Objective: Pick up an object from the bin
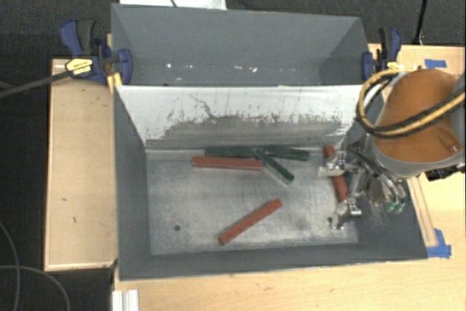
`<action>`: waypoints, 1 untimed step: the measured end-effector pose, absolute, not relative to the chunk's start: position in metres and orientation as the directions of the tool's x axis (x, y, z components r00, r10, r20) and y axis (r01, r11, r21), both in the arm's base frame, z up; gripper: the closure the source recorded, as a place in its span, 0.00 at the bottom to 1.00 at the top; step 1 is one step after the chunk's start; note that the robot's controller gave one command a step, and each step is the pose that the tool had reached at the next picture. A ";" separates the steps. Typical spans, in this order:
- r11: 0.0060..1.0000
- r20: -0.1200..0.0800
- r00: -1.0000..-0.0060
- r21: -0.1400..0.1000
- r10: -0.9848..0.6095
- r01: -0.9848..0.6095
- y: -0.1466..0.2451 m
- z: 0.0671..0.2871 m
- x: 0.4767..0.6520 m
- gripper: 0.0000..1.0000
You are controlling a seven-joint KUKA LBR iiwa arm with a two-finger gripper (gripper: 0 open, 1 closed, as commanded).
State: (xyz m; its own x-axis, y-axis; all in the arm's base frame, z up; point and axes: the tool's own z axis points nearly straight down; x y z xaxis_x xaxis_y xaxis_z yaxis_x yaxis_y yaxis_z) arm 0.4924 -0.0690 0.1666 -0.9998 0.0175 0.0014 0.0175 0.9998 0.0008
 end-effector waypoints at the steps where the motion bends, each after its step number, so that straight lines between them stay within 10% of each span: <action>1: 1.000 -0.012 -1.000 -0.001 -0.022 -0.022 -0.023 0.113 0.534 0.00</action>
Offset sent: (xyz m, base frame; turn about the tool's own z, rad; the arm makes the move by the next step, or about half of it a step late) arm -0.0024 0.0959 -0.0808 -0.1671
